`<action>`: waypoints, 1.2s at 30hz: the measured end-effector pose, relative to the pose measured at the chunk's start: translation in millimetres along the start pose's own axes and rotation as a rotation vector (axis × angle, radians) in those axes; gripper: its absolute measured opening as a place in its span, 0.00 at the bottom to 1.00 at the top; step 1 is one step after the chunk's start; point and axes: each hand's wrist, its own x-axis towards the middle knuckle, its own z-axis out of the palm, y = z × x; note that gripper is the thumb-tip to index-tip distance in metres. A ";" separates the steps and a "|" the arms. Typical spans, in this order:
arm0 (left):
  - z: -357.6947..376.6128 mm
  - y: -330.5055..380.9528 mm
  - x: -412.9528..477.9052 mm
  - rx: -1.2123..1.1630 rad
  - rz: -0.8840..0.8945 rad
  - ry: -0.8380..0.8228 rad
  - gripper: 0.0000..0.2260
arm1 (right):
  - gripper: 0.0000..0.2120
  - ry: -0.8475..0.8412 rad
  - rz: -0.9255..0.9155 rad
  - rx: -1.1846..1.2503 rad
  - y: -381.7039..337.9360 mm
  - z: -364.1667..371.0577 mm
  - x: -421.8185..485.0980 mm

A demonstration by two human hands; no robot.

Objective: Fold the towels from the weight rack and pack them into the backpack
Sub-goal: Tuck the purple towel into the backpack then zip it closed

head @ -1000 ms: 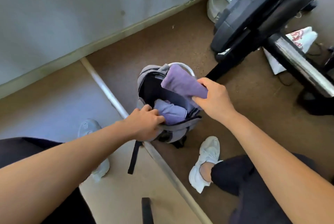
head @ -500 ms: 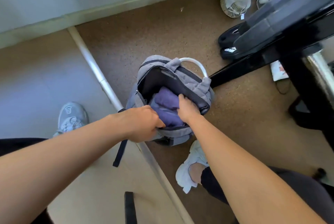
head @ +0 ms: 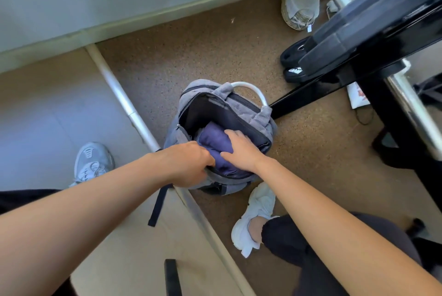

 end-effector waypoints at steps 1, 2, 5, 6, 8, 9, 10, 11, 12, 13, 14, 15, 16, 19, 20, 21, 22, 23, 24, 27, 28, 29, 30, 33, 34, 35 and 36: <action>-2.9 3.1 -1.5 0.004 -0.007 -0.004 0.11 | 0.38 0.008 -0.041 0.005 -1.6 -5.1 -9.8; -4.5 5.9 -2.5 0.013 -0.011 -0.009 0.12 | 0.39 0.000 -0.077 -0.009 -2.3 -9.0 -18.5; -5.7 15.2 -5.6 0.033 -0.007 -0.013 0.12 | 0.44 -0.118 -0.107 -0.105 -2.1 -16.3 -33.7; -5.2 16.4 -5.5 0.029 -0.005 -0.007 0.11 | 0.45 -0.172 -0.103 -0.153 -3.4 -16.2 -32.3; -7.2 19.2 -7.4 0.011 -0.001 0.002 0.11 | 0.46 -0.278 -0.090 -0.273 -9.2 -9.7 -19.3; -8.6 20.2 -8.4 0.017 0.006 -0.011 0.11 | 0.44 -0.336 -0.091 -0.355 -11.8 -3.2 -9.8; -10.2 20.6 -9.2 0.030 0.017 -0.029 0.10 | 0.43 -0.398 -0.088 -0.422 -14.0 5.3 0.2; -10.5 20.6 -9.0 0.046 0.010 -0.061 0.08 | 0.42 -0.459 -0.085 -0.459 -15.0 14.6 9.5; -11.0 21.1 -9.0 0.068 -0.002 -0.097 0.06 | 0.41 -0.505 -0.085 -0.478 -14.4 24.4 18.3; -11.2 21.5 -8.9 0.092 -0.015 -0.130 0.07 | 0.41 -0.525 -0.085 -0.495 -13.0 31.9 24.9; -10.8 21.5 -8.5 0.105 -0.024 -0.142 0.10 | 0.40 -0.514 -0.082 -0.508 -11.2 37.5 30.9; -11.2 21.6 -7.6 0.098 -0.030 -0.139 0.12 | 0.39 -0.497 -0.076 -0.508 -9.0 40.4 34.1; -10.8 20.8 -5.5 0.083 -0.037 -0.120 0.11 | 0.38 -0.480 -0.045 -0.464 -7.7 40.3 35.9; -12.3 19.6 -1.3 0.046 -0.050 -0.059 0.09 | 0.37 -0.398 0.026 -0.346 -3.4 36.8 40.7; -12.5 18.5 0.0 0.032 -0.058 -0.040 0.07 | 0.37 -0.403 0.011 -0.354 -3.9 36.1 43.0; -12.1 17.6 1.3 0.023 -0.059 -0.016 0.07 | 0.38 -0.418 -0.004 -0.360 -4.6 35.8 45.1; -11.2 17.2 2.3 0.025 -0.051 0.009 0.09 | 0.38 -0.444 -0.011 -0.354 -6.2 35.4 46.3; -10.4 17.1 2.7 0.034 -0.042 0.035 0.11 | 0.36 -0.474 -0.014 -0.339 -8.5 34.7 47.1; -9.2 17.0 2.8 0.041 -0.040 0.049 0.13 | 0.33 -0.480 -0.018 -0.328 -10.3 35.0 48.0; -3.8 15.7 3.7 0.017 -0.034 0.049 0.16 | 0.30 -0.342 -0.078 -0.394 -18.9 37.2 40.1; -2.4 15.9 3.9 0.015 -0.031 0.054 0.15 | 0.32 -0.260 -0.114 -0.450 -22.4 39.6 34.6; -0.6 15.5 4.3 0.010 -0.030 0.061 0.14 | 0.33 -0.216 -0.156 -0.502 -22.4 45.1 30.7; 0.6 15.5 4.6 0.009 -0.027 0.063 0.14 | 0.31 -0.212 -0.188 -0.569 -20.5 50.6 28.9; 1.6 19.2 4.1 0.053 -0.022 0.018 0.08 | 0.29 -0.233 -0.192 -0.749 -21.6 65.1 28.0; 2.3 19.5 4.9 0.071 -0.030 0.009 0.03 | 0.29 -0.220 -0.198 -0.761 -23.0 67.0 29.1; 2.7 18.8 5.5 0.077 -0.030 0.014 0.04 | 0.29 -0.224 -0.180 -0.748 -23.0 67.2 31.7; 2.8 17.5 6.3 0.075 -0.025 0.015 0.08 | 0.28 -0.242 -0.167 -0.729 -20.1 66.6 36.5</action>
